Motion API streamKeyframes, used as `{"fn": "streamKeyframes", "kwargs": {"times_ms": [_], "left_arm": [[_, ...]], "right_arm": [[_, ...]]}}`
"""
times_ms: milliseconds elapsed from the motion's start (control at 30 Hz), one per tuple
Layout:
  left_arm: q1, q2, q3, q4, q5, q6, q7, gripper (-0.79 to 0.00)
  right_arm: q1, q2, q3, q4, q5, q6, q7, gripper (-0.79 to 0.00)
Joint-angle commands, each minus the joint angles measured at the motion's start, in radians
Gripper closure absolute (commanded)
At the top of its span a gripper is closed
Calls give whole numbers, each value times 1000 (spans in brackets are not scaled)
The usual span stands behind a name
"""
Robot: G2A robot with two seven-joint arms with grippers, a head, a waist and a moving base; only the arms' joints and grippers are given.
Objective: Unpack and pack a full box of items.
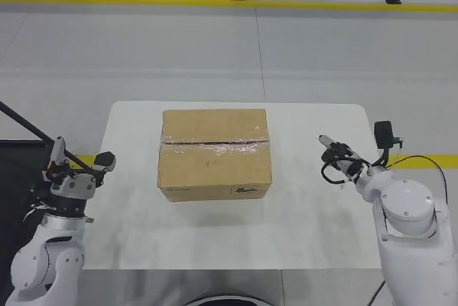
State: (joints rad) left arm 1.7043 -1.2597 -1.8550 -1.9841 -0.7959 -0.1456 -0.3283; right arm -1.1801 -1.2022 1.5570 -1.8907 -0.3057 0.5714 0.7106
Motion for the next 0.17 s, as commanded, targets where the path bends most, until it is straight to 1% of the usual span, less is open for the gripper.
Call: {"fn": "streamKeyframes", "kwargs": {"times_ms": [0,67,133], "left_arm": [[0,0,0,0,0,0,0,-784],[-1,0,1,0,0,1,0,-785],[-1,0,1,0,0,1,0,-784]], "right_arm": [[0,0,0,0,0,0,0,-511],[0,0,0,0,0,0,0,-603],[0,0,0,0,0,0,0,-679]]}}
